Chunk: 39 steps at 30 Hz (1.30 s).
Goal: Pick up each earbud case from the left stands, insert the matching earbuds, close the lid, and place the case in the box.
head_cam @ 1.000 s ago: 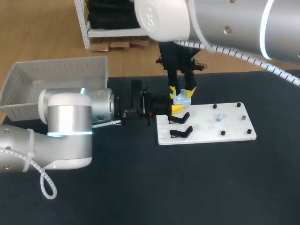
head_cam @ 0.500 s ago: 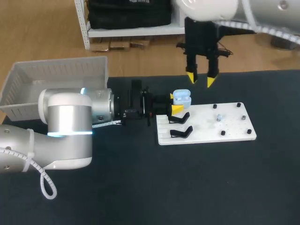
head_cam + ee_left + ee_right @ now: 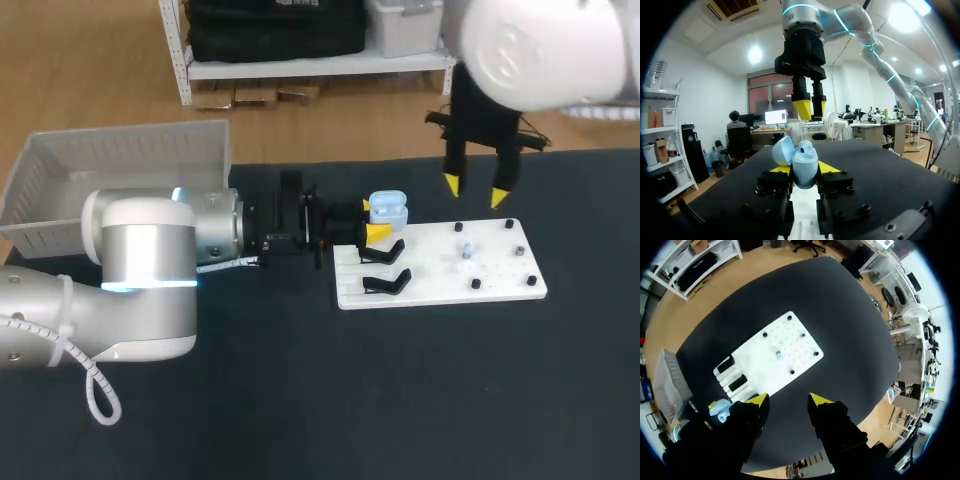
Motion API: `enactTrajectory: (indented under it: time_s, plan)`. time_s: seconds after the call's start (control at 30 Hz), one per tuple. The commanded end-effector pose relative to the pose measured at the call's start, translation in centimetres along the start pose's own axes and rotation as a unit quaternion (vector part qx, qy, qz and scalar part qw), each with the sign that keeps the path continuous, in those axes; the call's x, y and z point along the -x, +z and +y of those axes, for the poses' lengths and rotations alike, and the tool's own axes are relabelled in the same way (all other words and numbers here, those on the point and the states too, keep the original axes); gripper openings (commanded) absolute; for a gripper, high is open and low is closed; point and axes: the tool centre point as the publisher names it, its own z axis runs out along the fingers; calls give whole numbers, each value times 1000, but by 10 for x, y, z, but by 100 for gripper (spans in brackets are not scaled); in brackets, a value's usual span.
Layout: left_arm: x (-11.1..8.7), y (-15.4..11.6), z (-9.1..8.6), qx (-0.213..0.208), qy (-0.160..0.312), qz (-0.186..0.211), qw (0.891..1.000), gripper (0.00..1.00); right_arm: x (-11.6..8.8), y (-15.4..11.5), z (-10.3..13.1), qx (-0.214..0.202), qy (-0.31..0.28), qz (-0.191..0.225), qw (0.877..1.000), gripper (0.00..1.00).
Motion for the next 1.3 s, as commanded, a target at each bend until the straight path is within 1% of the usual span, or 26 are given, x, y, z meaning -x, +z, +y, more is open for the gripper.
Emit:
enactTrajectory:
  time_s: [0.03,0.1,0.2,0.3,0.4,0.43,0.63,0.83,1.0,1.17,1.3]
  plan:
    - [-1,1,-2,4,2,-2,1000,0,1,10,-14,171,-12,-7,985,50]
    - [-1,1,-2,4,2,-2,1000,0,2,16,-13,174,-25,-13,984,51]
    - [-1,1,-2,4,2,-2,1000,0,0,27,-8,170,-45,-12,984,61]
    - [-1,1,-2,4,2,-2,1000,0,-3,37,-2,166,-67,-9,984,62]
    - [-1,1,-2,4,2,-2,1000,0,-4,51,2,154,-89,-9,984,58]
    - [-1,1,-2,4,2,-2,1000,0,-4,56,3,151,-97,-11,984,50]
    - [-1,1,-2,4,2,-2,1000,0,4,78,7,140,-129,-16,982,45]
    - [-1,1,-2,4,2,-2,1000,0,14,92,11,117,-159,-29,980,47]
    - [-1,1,-2,4,2,-2,1000,0,21,106,14,93,-171,-31,980,49]
    - [-1,1,-2,4,2,-2,1000,0,32,118,14,83,-167,-30,982,49]
    - [-1,1,-2,4,2,-2,1000,0,36,124,15,81,-159,-30,983,47]
